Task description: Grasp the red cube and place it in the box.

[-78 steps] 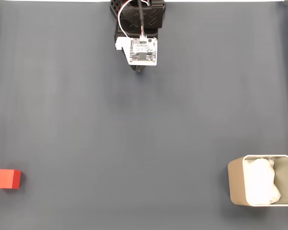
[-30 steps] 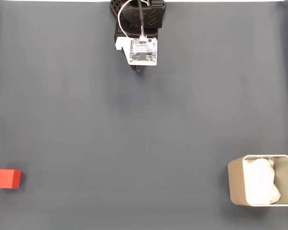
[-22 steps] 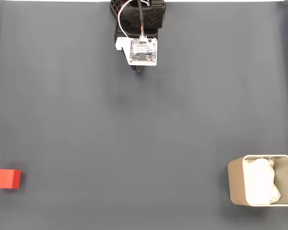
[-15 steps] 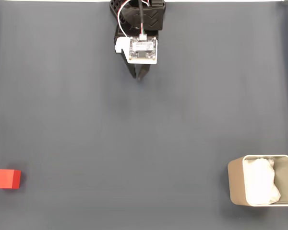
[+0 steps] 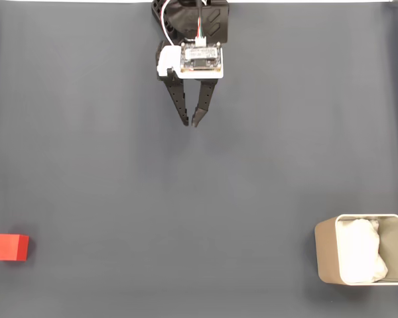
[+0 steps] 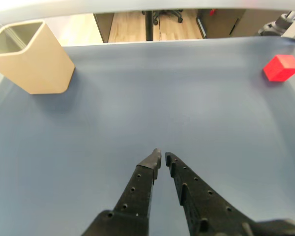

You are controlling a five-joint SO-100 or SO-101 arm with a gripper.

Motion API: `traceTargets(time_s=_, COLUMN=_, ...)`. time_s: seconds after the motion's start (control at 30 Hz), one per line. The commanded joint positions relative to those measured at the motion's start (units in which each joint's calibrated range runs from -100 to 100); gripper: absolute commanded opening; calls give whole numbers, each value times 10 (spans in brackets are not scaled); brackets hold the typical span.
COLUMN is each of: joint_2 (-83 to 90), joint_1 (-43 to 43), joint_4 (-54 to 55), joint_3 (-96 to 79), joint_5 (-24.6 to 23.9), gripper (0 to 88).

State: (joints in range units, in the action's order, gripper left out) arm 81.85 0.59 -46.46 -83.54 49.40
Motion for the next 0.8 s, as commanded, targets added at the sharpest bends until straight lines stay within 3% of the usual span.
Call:
traceTargets(time_s=0.0, joint_2=-78, joint_1=-2, joint_4=17, joint_3=125, joint_5=2, gripper=0)
traceTargets(time_s=0.17, joint_2=-221, joint_1=-2, joint_4=8, joint_3=314, joint_5=0, gripper=0)
traceTargets(time_s=0.77, joint_2=-422, joint_1=70, joint_4=-7, joint_3=575, joint_5=-2, gripper=0)
